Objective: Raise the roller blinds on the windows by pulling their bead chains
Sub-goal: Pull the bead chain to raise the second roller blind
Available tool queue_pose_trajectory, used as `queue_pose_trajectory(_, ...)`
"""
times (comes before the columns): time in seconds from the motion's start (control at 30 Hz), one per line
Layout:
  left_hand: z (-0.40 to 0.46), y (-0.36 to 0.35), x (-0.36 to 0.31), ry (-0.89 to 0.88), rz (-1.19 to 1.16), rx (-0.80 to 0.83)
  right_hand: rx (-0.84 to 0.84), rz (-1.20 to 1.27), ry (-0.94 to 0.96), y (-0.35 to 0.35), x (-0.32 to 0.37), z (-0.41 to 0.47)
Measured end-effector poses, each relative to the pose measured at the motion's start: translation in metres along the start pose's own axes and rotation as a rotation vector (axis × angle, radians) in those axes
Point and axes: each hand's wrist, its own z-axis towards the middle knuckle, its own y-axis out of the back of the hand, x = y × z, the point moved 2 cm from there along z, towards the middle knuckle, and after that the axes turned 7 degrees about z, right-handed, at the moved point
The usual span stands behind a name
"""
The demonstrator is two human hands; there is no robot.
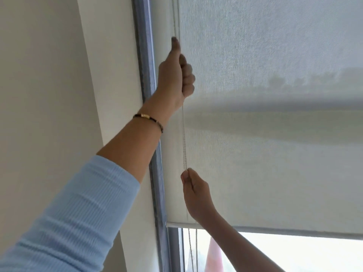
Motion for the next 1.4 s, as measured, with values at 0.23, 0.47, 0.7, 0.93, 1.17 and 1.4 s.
queue_pose_trajectory(0.23, -0.046, 0.03, 0.069, 0.013, -0.028, -0.034, 0.211, 0.136, -0.329, 0.013, -0.052, -0.043)
queue_pose_trajectory(0.47, -0.089, 0.061, 0.122, 0.097, -0.083, -0.039, 0.217, 0.263, -0.483, 0.068, -0.016, 0.006)
queue_pose_trajectory(0.7, -0.139, 0.056, 0.179, 0.221, -0.093, -0.027, 0.193, 0.429, -0.228, 0.069, 0.073, 0.077)
queue_pose_trajectory(0.93, -0.176, 0.06, 0.226, 0.314, -0.009, -0.014, 0.252, 0.584, -0.121, 0.029, 0.131, 0.112)
queue_pose_trajectory(1.17, -0.195, 0.071, 0.253, 0.419, 0.032, -0.048, 0.096, 0.512, -0.11, 0.01, 0.137, 0.124)
queue_pose_trajectory(1.4, -0.214, 0.076, 0.277, 0.498, 0.079, -0.062, -0.126, 0.291, 0.078, -0.002, 0.098, 0.099)
